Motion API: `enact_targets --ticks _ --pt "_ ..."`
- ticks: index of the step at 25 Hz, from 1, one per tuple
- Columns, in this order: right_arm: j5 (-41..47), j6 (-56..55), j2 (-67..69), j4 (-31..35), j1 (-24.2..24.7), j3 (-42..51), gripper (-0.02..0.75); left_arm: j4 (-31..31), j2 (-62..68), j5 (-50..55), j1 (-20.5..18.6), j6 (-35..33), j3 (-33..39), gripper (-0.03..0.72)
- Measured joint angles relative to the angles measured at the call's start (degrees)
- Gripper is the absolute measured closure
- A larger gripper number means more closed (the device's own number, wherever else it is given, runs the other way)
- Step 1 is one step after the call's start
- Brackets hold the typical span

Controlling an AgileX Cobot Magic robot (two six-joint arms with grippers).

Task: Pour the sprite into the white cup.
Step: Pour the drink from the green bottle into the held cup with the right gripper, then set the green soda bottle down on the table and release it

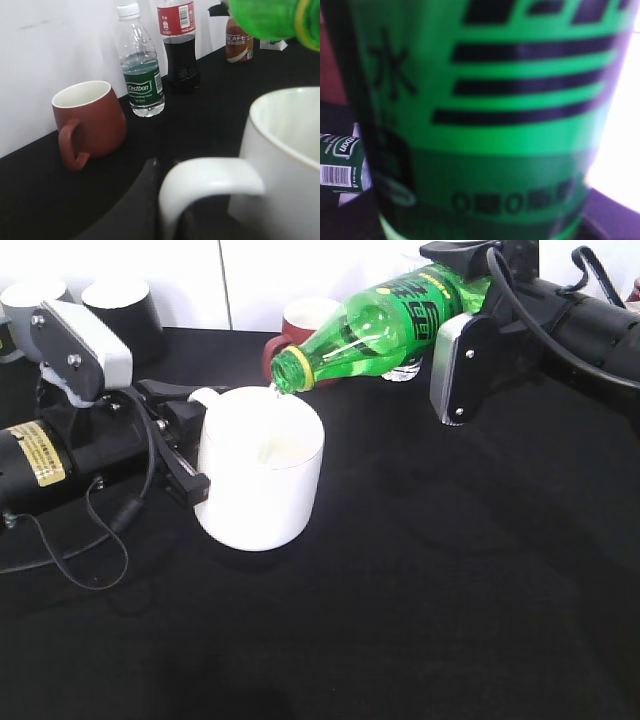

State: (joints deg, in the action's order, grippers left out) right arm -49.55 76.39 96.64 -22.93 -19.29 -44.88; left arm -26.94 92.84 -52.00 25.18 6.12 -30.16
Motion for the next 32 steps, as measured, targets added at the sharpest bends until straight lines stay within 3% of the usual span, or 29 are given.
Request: enact_targets --ticks 10,17,20,21,22,24,27,29,32 --pt "0.0 -2.3 0.0 0.0 0.0 0.0 0.309 -0.1 0.0 0.3 0.0 0.0 0.0 0.646" --pt "-5.4 -28.9 3.0 1.8 -1.9 3.2 0.309 2.3 0.0 0.3 0.0 0.0 0.0 0.646" --pt "-5.9 -59.5 3.0 11.2 -2.0 3.3 0.309 8.2 0.0 -0.2 -0.1 -0.1 0.0 0.646" --pt "-6.1 -72.1 3.0 14.8 -2.0 3.3 0.309 14.3 0.3 -3.1 -0.6 -0.4 0.0 0.646" --pt "-6.4 -75.9 3.0 15.6 -2.0 3.3 0.309 19.6 0.4 -5.6 -1.2 -1.8 0.0 0.646" --pt "-6.5 -78.3 3.0 19.2 -2.0 3.3 0.309 26.9 0.5 -8.9 -3.9 -3.5 -0.4 0.646" --pt "-6.6 -75.9 3.0 28.7 -2.0 3.4 0.309 28.6 4.6 -9.0 -9.4 -3.9 -5.6 0.646" --pt "-6.7 -73.7 3.0 32.9 -2.0 3.9 0.309 28.8 8.4 -9.0 -10.6 -4.0 -9.6 0.646" --pt "-6.8 -68.7 3.0 40.9 -2.0 5.4 0.309 28.7 19.2 -6.3 -10.9 -6.1 -21.3 0.646"
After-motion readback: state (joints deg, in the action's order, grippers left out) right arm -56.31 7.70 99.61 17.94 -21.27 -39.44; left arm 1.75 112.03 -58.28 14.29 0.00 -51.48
